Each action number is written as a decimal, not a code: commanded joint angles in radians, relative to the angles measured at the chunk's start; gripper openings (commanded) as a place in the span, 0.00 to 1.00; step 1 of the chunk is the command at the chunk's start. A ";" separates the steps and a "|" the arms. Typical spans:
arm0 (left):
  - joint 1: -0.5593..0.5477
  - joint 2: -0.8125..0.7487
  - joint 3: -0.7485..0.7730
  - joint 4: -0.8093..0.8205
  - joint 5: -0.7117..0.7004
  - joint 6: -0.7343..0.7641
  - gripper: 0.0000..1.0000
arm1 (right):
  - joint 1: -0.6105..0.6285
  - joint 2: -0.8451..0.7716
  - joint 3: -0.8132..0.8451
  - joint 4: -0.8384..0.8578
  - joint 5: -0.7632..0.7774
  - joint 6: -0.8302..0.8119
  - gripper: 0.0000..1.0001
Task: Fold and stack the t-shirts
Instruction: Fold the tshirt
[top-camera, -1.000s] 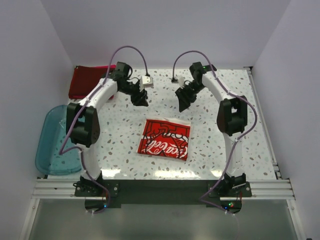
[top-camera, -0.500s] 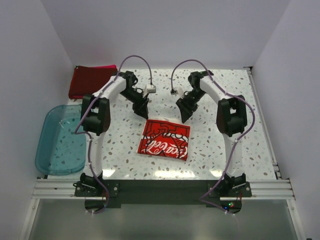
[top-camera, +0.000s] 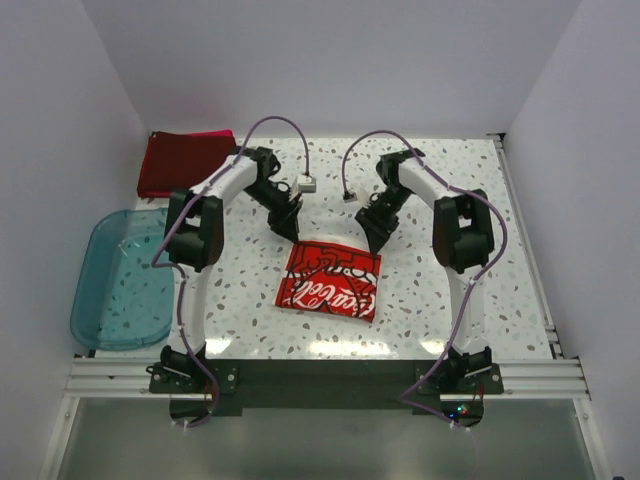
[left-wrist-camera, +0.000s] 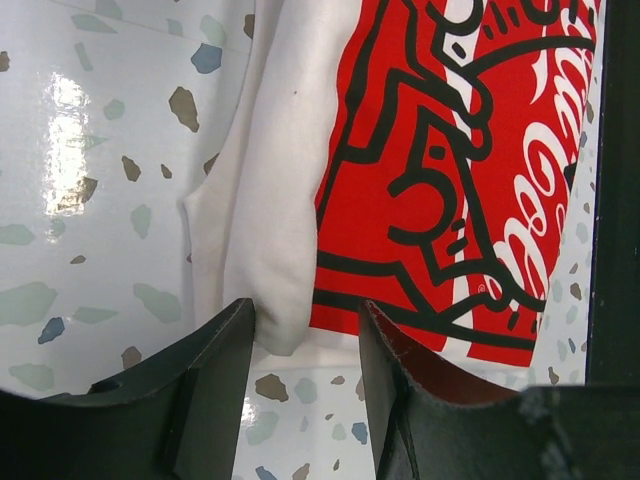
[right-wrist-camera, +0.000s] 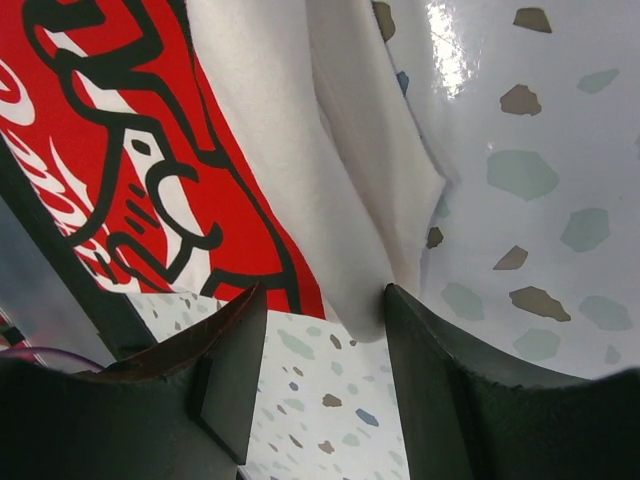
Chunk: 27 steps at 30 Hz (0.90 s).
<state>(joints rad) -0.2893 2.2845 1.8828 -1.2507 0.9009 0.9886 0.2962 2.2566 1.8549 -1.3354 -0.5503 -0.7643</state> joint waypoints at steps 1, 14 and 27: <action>0.001 0.007 -0.005 0.011 0.004 0.022 0.50 | -0.003 -0.022 -0.019 0.011 0.044 -0.027 0.54; 0.006 -0.010 -0.021 0.186 -0.042 -0.084 0.54 | -0.026 -0.026 0.018 0.021 0.053 -0.017 0.54; 0.010 -0.002 0.006 0.096 -0.010 -0.027 0.18 | -0.029 0.008 0.053 -0.042 0.027 -0.049 0.33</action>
<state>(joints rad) -0.2882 2.2871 1.8462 -1.1229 0.8574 0.9352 0.2680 2.2581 1.8587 -1.3327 -0.5102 -0.7834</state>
